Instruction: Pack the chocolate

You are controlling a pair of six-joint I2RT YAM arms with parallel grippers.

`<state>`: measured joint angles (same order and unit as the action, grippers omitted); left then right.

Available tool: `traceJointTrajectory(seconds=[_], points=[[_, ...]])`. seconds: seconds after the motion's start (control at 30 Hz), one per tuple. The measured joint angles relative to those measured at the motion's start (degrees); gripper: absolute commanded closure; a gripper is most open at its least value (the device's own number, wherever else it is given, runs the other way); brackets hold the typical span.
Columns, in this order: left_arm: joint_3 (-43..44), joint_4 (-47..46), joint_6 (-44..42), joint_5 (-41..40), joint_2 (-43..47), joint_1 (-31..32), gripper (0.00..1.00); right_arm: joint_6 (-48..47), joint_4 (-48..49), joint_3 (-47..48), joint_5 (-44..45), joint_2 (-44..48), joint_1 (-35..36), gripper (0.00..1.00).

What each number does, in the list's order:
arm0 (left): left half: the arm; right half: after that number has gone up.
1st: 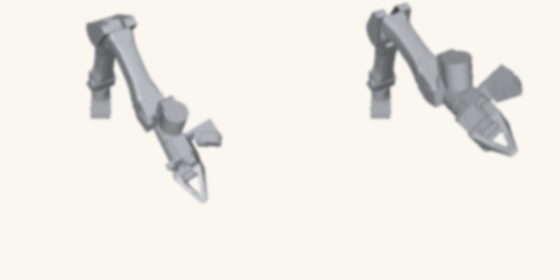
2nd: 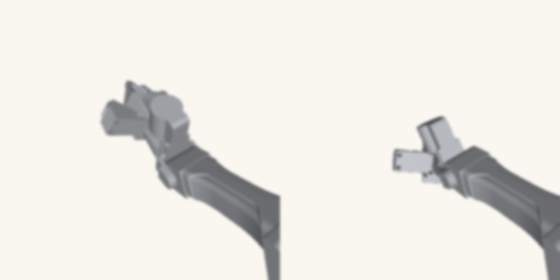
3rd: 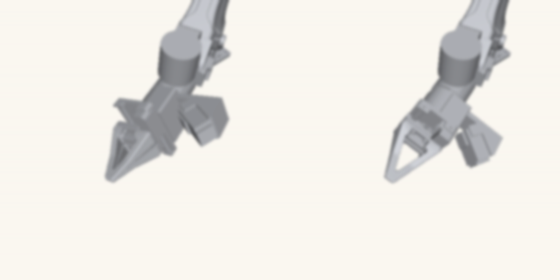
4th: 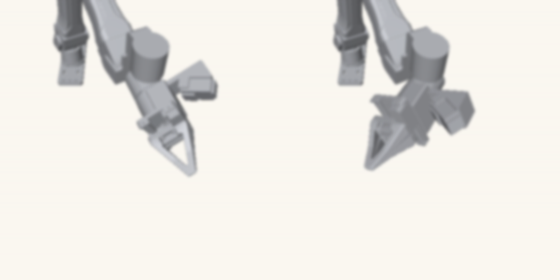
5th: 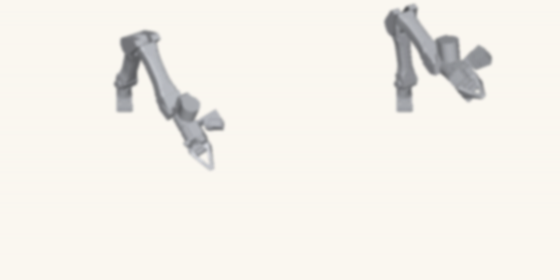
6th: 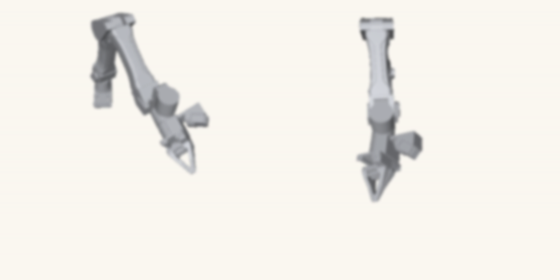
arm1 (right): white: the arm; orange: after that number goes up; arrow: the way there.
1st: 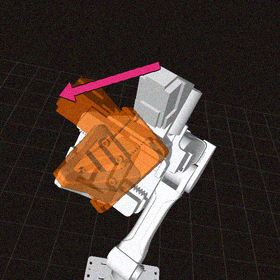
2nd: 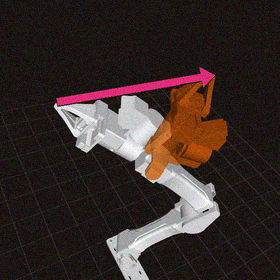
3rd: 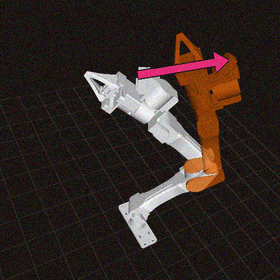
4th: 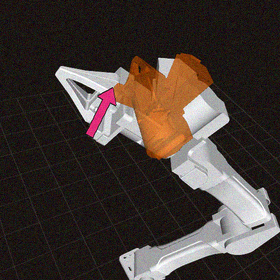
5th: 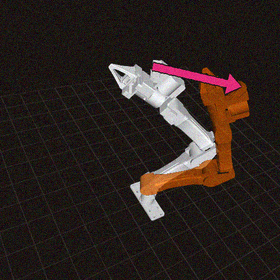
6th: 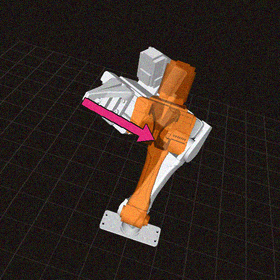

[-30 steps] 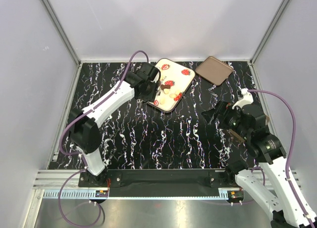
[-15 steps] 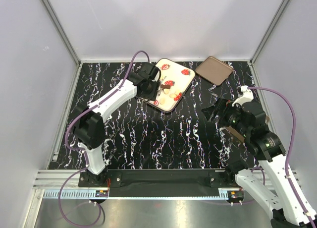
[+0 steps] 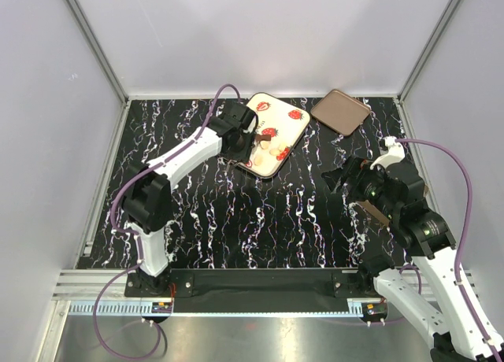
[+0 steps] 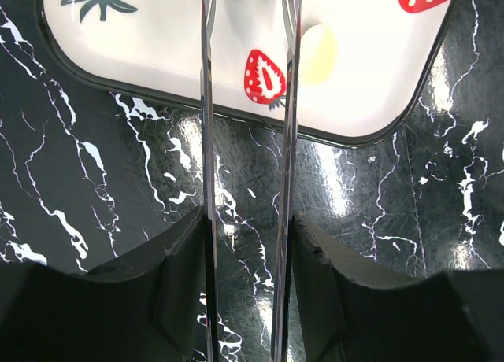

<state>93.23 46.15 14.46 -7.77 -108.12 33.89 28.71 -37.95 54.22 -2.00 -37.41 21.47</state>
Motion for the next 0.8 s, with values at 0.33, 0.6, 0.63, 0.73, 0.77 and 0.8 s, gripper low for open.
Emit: traceJointTrajectory(seconds=[0.33, 0.6, 0.63, 0.73, 0.77, 0.8], points=[[-0.2, -1.2, 0.0, 0.0, -1.7, 0.0, 0.57, -0.3, 0.0, 0.0, 0.0, 0.7, 0.0, 0.01], [-0.4, -1.2, 0.2, 0.0, -1.7, 0.0, 0.64, -0.5, -0.2, 0.6, 0.0, 1.2, 0.0, 0.01], [-0.4, -1.2, 0.1, 0.0, -1.7, 0.0, 0.65, -0.5, -0.3, 0.8, 0.0, 1.2, 0.0, 0.01], [-0.4, -1.0, 0.1, -0.1, -1.7, 0.0, 0.66, -0.5, -0.7, 1.6, 0.0, 1.1, 0.0, 0.01], [-0.4, -0.8, 0.2, -0.2, -1.7, 0.0, 0.67, -0.5, -0.8, 1.9, 0.0, 1.1, 0.0, 0.01], [-0.4, -0.7, 0.2, -0.2, -1.6, 0.0, 0.67, -0.5, -0.9, 2.2, 0.0, 1.1, 0.0, 0.01]])
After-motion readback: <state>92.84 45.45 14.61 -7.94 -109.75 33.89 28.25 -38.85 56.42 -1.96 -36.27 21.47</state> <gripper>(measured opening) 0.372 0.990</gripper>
